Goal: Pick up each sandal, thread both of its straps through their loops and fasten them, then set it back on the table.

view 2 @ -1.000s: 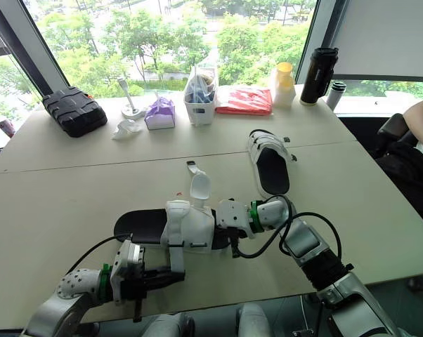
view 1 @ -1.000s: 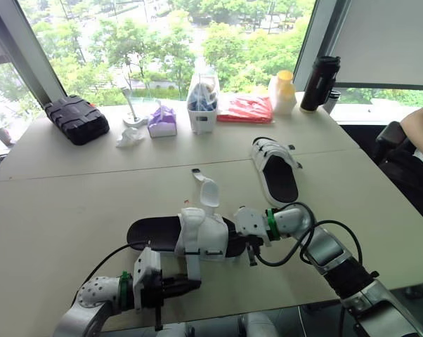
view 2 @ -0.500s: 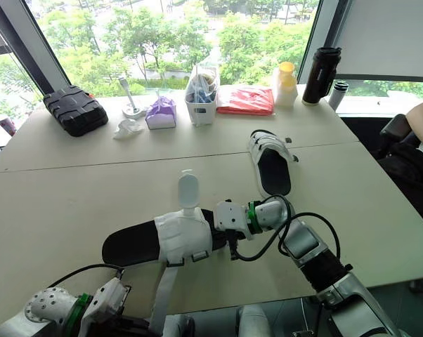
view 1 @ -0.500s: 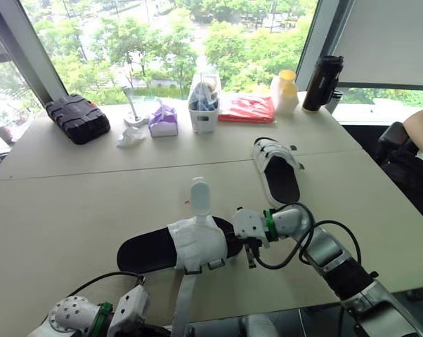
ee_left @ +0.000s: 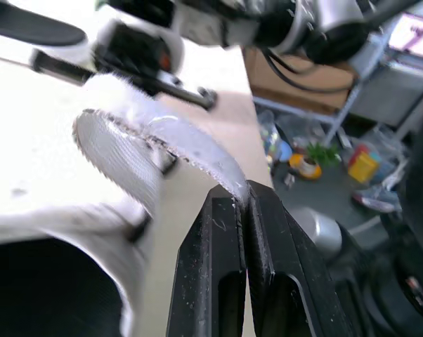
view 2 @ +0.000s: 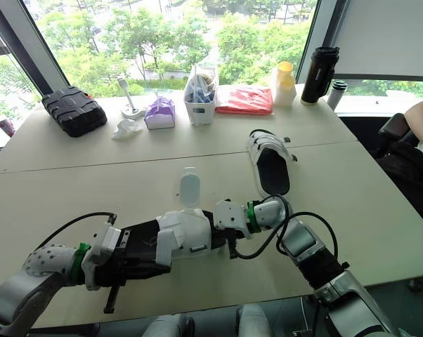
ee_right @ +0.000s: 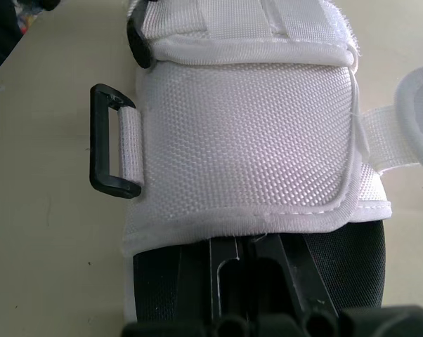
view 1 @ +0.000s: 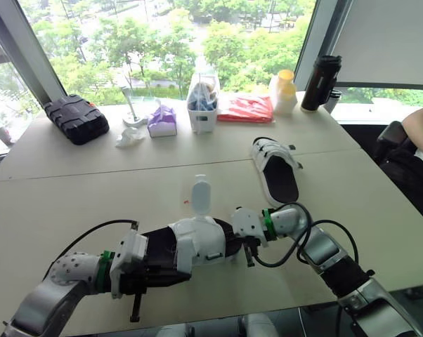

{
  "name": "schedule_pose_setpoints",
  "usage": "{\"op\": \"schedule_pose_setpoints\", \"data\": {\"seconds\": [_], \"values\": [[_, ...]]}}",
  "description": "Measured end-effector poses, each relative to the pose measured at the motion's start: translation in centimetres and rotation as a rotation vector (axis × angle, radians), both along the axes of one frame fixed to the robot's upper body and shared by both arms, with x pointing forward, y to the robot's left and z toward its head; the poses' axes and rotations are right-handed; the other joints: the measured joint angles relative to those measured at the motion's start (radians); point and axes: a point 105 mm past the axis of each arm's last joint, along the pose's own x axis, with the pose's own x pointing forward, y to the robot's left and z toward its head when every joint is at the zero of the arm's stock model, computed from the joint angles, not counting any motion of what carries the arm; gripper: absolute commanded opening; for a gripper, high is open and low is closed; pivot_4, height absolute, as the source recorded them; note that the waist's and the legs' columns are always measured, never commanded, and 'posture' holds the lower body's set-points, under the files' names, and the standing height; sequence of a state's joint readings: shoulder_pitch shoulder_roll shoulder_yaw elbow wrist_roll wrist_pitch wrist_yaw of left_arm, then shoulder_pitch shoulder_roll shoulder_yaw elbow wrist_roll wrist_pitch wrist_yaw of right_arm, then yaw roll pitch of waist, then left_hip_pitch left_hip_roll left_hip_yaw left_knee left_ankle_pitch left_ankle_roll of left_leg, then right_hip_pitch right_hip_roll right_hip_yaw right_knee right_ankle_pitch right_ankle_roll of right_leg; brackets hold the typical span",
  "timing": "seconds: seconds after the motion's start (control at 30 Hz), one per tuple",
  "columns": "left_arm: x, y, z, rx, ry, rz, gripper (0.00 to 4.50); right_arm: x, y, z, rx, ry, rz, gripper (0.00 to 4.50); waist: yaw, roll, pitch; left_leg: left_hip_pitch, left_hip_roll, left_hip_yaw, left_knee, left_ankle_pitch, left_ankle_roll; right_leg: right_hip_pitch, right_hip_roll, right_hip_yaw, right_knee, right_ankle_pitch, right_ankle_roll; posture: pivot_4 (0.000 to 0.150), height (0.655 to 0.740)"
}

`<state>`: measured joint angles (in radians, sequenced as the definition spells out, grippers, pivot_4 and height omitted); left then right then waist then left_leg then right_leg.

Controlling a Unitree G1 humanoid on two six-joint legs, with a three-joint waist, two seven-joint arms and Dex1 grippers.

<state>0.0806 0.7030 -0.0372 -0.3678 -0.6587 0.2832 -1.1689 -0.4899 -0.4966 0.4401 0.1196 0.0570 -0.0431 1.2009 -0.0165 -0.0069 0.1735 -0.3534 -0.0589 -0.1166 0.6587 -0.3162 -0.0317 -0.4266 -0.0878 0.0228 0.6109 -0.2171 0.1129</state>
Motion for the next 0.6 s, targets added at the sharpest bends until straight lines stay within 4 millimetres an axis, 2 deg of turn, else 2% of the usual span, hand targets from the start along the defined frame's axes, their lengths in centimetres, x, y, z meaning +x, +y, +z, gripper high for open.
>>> {"op": "schedule_pose_setpoints", "data": {"seconds": [0.13, 0.3, 0.43, 0.5, 0.6], "values": [[1.5, 0.1, -0.1, -0.078, 0.110, 0.082, 0.03, 0.1, 0.0, 0.0, -0.002, -0.008, 0.002, 0.00, 0.001, 0.000, 0.000, 0.000, 0.000, 0.000, 0.000, 0.000, -0.001, 0.000, 0.000, 0.000, 0.001, 0.000, 0.000, 0.150, 0.7400], [2.3, 0.2, -0.3, -0.190, 0.373, 0.128, 0.03, 0.2, 0.0, 0.1, 0.000, -0.015, 0.003, 0.00, 0.000, 0.000, 0.000, 0.001, 0.000, -0.001, 0.001, 0.001, -0.001, 0.000, 0.000, 0.000, 0.002, 0.000, 0.000, 0.150, 0.7400], [3.6, 0.2, 0.7, -0.313, 0.503, 0.170, 1.41, 0.3, 0.0, 0.1, 0.000, -0.017, 0.000, 0.00, 0.001, 0.000, 0.000, 0.001, 0.000, -0.001, 0.001, 0.001, -0.002, 0.001, 0.000, 0.000, 0.003, 0.001, 0.000, 0.150, 0.7400], [4.2, 0.5, 1.2, -0.353, 0.528, 0.200, 2.52, 0.3, 0.0, 0.1, 0.000, -0.019, 0.000, 0.00, 0.001, 0.000, 0.000, 0.001, 0.000, -0.001, 0.002, 0.002, -0.003, 0.001, 0.000, 0.000, 0.003, 0.001, 0.000, 0.150, 0.7400], [4.8, 0.4, 1.6, -0.424, 0.559, 0.236, 3.96, 0.3, 0.0, 0.0, 0.000, -0.020, 0.000, 0.00, 0.003, 0.000, 0.000, 0.001, 0.000, -0.001, 0.002, 0.002, -0.003, 0.001, 0.000, 0.000, 0.003, 0.001, -0.001, 0.150, 0.7400]]}}
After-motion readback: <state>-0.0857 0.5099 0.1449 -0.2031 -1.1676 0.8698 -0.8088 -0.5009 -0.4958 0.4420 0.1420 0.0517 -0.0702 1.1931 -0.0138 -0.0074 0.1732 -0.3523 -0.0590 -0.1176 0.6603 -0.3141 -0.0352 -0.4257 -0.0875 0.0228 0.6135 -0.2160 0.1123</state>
